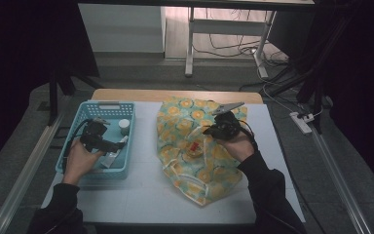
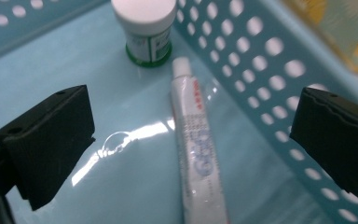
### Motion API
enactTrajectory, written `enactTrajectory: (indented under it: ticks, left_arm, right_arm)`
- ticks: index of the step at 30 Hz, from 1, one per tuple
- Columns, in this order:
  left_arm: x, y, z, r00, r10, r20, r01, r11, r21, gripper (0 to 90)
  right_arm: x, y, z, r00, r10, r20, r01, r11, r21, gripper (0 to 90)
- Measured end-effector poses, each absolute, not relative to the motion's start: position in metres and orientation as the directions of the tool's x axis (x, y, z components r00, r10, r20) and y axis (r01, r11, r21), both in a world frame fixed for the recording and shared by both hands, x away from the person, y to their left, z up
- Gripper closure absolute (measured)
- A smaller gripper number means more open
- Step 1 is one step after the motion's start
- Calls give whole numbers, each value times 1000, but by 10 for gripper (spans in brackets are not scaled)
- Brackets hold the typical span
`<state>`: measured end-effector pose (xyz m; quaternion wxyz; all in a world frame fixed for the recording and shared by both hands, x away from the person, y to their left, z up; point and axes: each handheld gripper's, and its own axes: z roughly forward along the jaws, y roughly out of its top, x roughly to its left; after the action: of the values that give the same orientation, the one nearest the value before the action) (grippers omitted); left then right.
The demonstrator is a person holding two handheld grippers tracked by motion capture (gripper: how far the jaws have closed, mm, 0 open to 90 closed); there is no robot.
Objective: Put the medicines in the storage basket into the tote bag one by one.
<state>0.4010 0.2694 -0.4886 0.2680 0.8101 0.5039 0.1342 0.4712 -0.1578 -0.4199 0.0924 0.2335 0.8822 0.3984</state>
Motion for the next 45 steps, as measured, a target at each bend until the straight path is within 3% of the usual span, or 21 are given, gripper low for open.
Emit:
enactTrajectory:
  ticks: [18, 21, 38, 45]
  left_arm:
    - [432, 258, -517, 498, 865, -60, 825, -451, 340, 1]
    - [433, 255, -520, 511, 859, -36, 823, -477, 307, 44]
    - [431, 259, -514, 492, 867, -77, 832, -443, 334, 658]
    - [432, 256, -513, 461, 884, -82, 854, -416, 313, 679]
  right_arm:
    - [471, -156, -422, -876, 481, 26, 338, 575, 745, 890]
    - [471, -156, -422, -876, 481, 27, 339, 575, 744, 889]
    - [471, -157, -423, -877, 480, 29, 341, 577, 742, 890]
    - [471, -157, -423, -877, 480, 29, 341, 576, 743, 890]
